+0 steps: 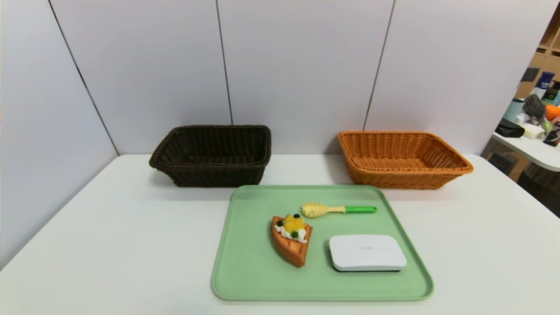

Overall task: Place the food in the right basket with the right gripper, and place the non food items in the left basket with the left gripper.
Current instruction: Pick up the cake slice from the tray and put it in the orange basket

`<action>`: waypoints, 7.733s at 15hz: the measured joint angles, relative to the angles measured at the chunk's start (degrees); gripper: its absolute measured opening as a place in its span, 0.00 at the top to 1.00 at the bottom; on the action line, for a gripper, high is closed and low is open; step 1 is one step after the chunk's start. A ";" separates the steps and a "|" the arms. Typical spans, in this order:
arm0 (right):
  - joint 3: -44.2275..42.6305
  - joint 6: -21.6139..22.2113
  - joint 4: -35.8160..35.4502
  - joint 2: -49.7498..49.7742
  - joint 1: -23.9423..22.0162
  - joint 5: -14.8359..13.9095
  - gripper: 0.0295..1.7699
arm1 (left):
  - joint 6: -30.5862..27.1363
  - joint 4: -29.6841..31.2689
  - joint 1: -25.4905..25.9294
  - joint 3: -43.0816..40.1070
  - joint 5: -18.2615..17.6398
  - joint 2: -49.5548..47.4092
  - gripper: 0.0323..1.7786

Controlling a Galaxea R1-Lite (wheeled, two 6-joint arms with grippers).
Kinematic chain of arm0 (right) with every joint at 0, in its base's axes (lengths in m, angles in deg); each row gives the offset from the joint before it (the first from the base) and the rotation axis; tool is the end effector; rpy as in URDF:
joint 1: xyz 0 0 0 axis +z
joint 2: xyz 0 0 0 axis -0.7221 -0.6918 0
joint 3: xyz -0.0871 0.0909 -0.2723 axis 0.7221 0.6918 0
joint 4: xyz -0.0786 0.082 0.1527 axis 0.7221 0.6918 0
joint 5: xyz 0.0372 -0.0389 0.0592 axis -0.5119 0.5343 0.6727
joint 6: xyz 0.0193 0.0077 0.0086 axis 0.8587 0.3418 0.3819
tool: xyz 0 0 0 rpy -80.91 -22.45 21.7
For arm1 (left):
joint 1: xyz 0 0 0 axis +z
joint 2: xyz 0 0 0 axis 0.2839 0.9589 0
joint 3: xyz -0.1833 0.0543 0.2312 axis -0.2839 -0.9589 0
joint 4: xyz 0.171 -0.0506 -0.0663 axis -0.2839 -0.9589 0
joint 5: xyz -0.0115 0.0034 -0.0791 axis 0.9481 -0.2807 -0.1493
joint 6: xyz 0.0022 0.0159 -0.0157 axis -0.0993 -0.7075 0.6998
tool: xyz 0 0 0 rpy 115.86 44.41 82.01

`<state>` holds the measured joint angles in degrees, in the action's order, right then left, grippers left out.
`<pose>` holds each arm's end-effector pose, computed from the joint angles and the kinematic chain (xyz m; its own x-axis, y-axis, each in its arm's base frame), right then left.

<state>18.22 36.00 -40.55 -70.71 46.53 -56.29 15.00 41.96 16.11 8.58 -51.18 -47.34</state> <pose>-0.0456 0.0007 0.1441 0.9986 0.0513 -0.0115 -0.0516 0.9983 -0.0277 -0.0424 -0.0021 0.1253 0.9933 -0.1151 -0.0122 0.1148 0.9931 -0.0223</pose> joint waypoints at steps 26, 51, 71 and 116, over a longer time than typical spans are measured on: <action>-38.62 -1.33 -8.06 -81.84 45.86 -5.52 0.04 | -3.68 9.97 -15.80 41.24 8.27 62.43 0.05; -34.65 2.30 -28.44 -97.31 48.03 -6.13 0.04 | 2.18 8.16 -15.80 43.56 8.09 62.93 0.05; -36.46 1.38 -31.94 -105.68 45.47 -7.84 0.04 | 3.01 8.23 -17.98 42.03 5.16 62.16 0.05; -76.00 4.23 -13.20 -105.90 28.82 -18.15 0.52 | 2.34 7.02 -17.98 42.06 5.02 61.79 0.05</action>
<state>-57.78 40.23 -53.75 -176.61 75.35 -74.44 17.34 48.99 -1.87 50.63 -46.16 14.46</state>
